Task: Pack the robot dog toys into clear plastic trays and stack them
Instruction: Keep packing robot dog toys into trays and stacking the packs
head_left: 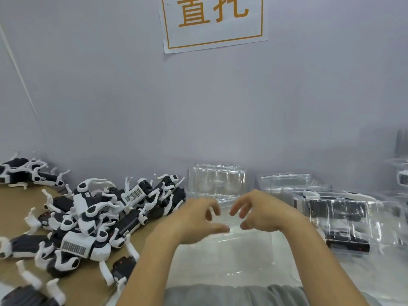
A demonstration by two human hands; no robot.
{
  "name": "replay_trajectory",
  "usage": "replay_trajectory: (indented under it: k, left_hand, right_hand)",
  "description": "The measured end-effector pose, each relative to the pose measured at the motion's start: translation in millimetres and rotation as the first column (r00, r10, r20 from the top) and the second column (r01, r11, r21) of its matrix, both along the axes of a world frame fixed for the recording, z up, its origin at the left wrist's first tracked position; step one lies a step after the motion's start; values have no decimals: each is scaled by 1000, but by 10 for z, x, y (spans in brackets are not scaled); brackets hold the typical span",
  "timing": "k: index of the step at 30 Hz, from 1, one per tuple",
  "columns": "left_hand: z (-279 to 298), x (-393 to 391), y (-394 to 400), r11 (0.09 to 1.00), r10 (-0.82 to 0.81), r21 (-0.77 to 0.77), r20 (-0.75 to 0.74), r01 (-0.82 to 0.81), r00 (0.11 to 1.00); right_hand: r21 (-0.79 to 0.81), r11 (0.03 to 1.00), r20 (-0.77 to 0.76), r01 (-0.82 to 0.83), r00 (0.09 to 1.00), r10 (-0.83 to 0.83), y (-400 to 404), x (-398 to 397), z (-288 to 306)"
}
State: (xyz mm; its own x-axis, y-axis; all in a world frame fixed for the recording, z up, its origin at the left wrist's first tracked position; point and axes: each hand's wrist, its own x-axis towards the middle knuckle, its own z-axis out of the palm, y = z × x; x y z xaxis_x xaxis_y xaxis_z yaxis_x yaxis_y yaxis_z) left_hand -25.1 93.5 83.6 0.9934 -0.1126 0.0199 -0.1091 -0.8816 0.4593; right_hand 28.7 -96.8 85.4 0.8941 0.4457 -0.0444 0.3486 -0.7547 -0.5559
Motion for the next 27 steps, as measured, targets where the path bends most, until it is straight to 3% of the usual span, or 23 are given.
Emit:
replay_trajectory:
  k: [4, 7, 12, 17, 22, 27]
  left_hand:
    - [169, -78, 340, 922, 352, 108, 169, -372, 921]
    - [176, -146, 659, 778, 558, 289, 88, -557, 825]
    - [51, -175, 895, 745, 624, 408, -147, -528, 767]
    - [-102, -192, 883, 726, 637, 452, -161, -517, 754]
    - [-44, -199, 948, 731, 663, 275, -66, -625, 746]
    - [289, -286, 813, 754, 650, 10, 133, -657, 748]
  right_hand:
    - [127, 991, 66, 35, 997, -44, 2, 26, -6]
    - [191, 981, 77, 35, 996, -51, 24, 37, -12]
    - [210, 977, 66, 28, 997, -42, 50, 48, -49]
    - [215, 976, 71, 21, 997, -37, 75, 50, -53]
    - [208, 978, 91, 32, 995, -51, 92, 38, -46]
    - [258, 966, 111, 10, 993, -40, 143, 9, -9]
